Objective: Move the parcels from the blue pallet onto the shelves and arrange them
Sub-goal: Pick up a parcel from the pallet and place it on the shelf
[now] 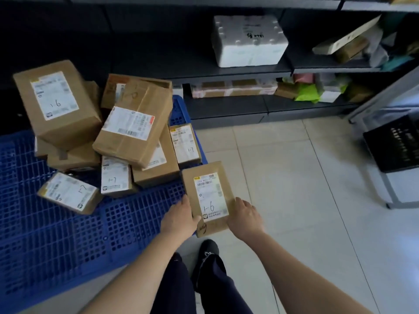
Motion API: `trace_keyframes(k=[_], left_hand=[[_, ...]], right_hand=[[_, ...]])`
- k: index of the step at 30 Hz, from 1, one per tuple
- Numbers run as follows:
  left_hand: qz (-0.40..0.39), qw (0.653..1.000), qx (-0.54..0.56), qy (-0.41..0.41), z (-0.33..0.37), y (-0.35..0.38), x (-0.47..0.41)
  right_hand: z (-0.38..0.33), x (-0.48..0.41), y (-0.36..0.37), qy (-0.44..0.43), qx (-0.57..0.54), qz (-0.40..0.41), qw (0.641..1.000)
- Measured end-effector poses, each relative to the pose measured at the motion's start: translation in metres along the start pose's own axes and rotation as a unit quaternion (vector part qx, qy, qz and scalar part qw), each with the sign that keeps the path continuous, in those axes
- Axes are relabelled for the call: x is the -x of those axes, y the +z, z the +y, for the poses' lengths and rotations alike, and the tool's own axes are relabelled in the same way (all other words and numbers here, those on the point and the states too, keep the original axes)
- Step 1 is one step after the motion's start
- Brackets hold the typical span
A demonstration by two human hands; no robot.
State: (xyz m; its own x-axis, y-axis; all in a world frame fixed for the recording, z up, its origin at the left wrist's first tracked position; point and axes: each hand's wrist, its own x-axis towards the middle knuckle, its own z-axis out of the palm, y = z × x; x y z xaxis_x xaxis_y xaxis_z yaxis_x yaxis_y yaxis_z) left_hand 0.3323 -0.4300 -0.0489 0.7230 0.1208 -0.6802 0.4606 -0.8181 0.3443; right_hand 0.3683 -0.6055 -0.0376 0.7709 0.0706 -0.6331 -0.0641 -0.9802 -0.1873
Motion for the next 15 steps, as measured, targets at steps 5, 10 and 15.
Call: trace_keyframes(k=[5, 10, 15], left_hand=[[-0.051, 0.984, 0.163, -0.049, 0.003, 0.024, -0.013], [-0.026, 0.97, 0.235, -0.061, 0.002, 0.03, -0.004], [-0.007, 0.955, 0.291, -0.058, 0.002, 0.019, 0.021]], right_hand=[[0.013, -0.02, 0.021, 0.022, -0.074, -0.024, 0.997], [0.015, -0.015, 0.028, 0.023, -0.137, -0.013, 0.99], [0.009, 0.008, 0.022, 0.013, -0.207, 0.035, 0.978]])
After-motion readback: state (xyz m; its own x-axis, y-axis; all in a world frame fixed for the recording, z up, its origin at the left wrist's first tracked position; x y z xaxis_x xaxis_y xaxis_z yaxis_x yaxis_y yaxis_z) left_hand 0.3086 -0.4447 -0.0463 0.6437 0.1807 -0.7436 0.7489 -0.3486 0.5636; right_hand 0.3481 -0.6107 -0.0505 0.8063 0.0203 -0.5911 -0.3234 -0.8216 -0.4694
